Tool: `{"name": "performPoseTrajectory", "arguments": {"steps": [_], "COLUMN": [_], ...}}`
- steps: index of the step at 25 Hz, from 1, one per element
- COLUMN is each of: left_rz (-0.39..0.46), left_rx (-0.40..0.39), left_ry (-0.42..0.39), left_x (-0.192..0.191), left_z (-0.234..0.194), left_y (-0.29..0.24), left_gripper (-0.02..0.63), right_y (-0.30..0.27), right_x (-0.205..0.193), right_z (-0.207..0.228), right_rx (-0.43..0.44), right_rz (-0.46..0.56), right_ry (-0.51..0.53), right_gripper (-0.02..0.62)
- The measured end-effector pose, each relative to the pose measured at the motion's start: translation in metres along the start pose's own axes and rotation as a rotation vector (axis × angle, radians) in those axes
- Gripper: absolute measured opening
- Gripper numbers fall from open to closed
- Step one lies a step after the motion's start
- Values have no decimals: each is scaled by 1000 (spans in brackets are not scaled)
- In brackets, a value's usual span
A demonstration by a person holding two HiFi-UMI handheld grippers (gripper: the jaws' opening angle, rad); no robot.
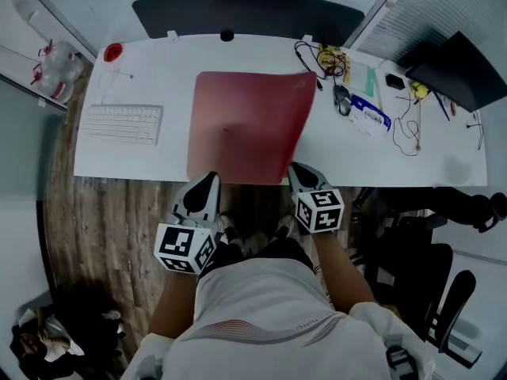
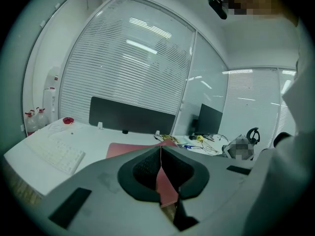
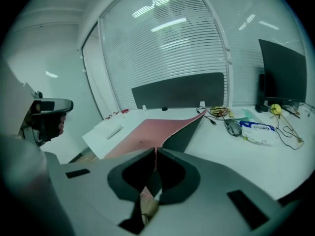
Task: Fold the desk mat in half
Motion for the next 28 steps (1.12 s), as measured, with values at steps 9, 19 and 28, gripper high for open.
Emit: {"name": "performPoseTrajectory", "arguments": {"steps": [9, 19, 28], "left_rz": [41, 84, 98], "left_rx": [118, 224, 338], "left_ry": [25, 115, 166], "left_x": [0, -17, -39], "left_z": [-54, -114, -147], "left_y": [50, 104, 146], "left_gripper": [15, 17, 15], "right_y": [-44, -100, -147], "right_x": [17, 8, -19], "right_z": [-74, -152, -206], "right_rx": [120, 204, 276], "right_rz": [-9, -79, -231], "right_ry": [101, 190, 266], "right_gripper": [67, 67, 69]}}
Point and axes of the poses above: the fingertips, and each gripper's own axes: y backward along the fingers, z to its right, x out of its top, the point moved 1 cm from there along y, backward along the fingers, and after that the axes turned 4 degrees about -z, right-handed, at the moved point
